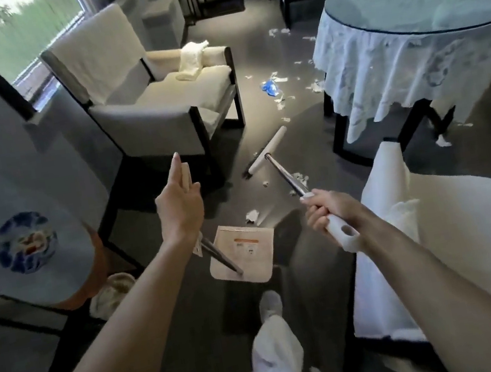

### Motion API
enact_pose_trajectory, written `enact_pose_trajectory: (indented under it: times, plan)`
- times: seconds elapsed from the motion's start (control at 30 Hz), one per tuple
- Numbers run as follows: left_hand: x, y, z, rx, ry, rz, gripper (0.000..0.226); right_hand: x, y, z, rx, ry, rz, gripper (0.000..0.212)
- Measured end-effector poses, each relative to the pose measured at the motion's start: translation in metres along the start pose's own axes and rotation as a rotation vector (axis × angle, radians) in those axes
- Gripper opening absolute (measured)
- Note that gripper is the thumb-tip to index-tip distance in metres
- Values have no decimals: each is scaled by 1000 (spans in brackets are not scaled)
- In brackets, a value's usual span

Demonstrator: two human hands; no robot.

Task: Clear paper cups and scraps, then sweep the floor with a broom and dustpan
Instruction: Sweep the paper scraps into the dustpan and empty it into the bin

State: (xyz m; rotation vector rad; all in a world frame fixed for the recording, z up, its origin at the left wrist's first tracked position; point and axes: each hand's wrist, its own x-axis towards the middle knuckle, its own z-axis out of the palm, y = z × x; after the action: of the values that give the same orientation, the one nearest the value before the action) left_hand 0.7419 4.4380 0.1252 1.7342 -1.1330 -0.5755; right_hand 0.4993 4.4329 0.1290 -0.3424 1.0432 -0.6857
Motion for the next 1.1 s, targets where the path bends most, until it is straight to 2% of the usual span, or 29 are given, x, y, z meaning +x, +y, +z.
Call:
enact_pose_trajectory:
  times: [0.07, 0.2, 0.47, 0.53, 0.63, 0.8, 0.97, 1.1]
  plan:
    - [69, 2, 27, -22, -51, 22, 67, 51, -47, 9, 13, -20, 16, 14]
    - [206, 24, 76, 15, -97, 48, 66, 134, -149, 25, 10, 13, 17, 23]
    - [445, 69, 216, 166, -188, 107, 63, 283, -325, 17, 92, 83, 11, 18]
    - [502, 71, 257, 178, -172, 116, 63, 334, -372, 11, 85, 83, -6, 19]
    - [590, 84, 317, 131, -151, 76, 62, 408, -452, 1, 49, 111, -18, 37]
    - [725, 126, 397, 137, -100, 51, 63, 503, -595, 1, 3, 81, 28, 15]
    - [854, 161, 468, 82, -71, 18, 62, 599, -726, 13, -24, 58, 24, 21]
    - [973, 167, 539, 179, -50, 47, 62, 701, -823, 14, -43, 32, -4, 23]
